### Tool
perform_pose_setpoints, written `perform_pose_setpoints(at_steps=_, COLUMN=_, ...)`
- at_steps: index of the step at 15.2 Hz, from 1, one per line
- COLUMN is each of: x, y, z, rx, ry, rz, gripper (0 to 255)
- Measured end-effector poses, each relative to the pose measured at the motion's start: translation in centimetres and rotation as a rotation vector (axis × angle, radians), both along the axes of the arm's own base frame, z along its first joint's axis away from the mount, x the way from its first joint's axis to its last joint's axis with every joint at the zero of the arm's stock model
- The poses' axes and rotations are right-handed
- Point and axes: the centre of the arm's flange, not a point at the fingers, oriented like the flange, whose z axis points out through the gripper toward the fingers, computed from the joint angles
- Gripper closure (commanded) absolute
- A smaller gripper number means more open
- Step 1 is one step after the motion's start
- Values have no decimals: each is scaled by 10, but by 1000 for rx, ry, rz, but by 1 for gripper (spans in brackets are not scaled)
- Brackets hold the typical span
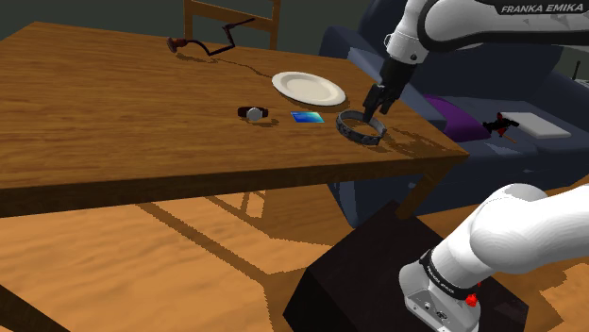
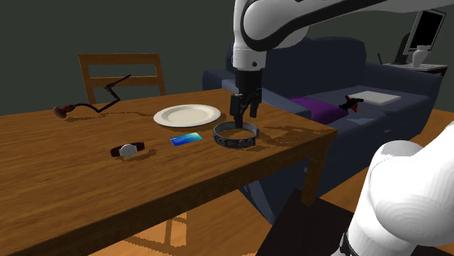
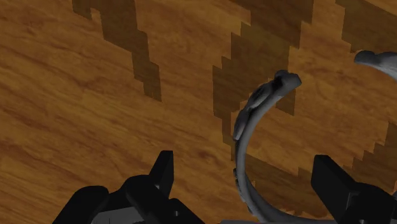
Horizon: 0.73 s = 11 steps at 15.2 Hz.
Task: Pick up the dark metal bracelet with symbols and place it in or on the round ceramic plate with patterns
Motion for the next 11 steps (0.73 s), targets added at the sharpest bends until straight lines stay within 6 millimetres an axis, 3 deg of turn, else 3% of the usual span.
perform_pose_setpoints(at_steps=2, x=-1, y=0, z=-11, rx=0, ry=0, rz=0, gripper=0)
perform_pose_setpoints(at_steps=8, x=0, y=-1, z=-14, rx=0, ry=0, rz=0, gripper=0)
perform_pose_setpoints(at_steps=9, x=0, y=-1, z=-14, rx=0, ry=0, rz=0, gripper=255)
perform_pose_setpoints(at_steps=11, x=0, y=-1, z=-14, rx=0, ry=0, rz=0, gripper=255)
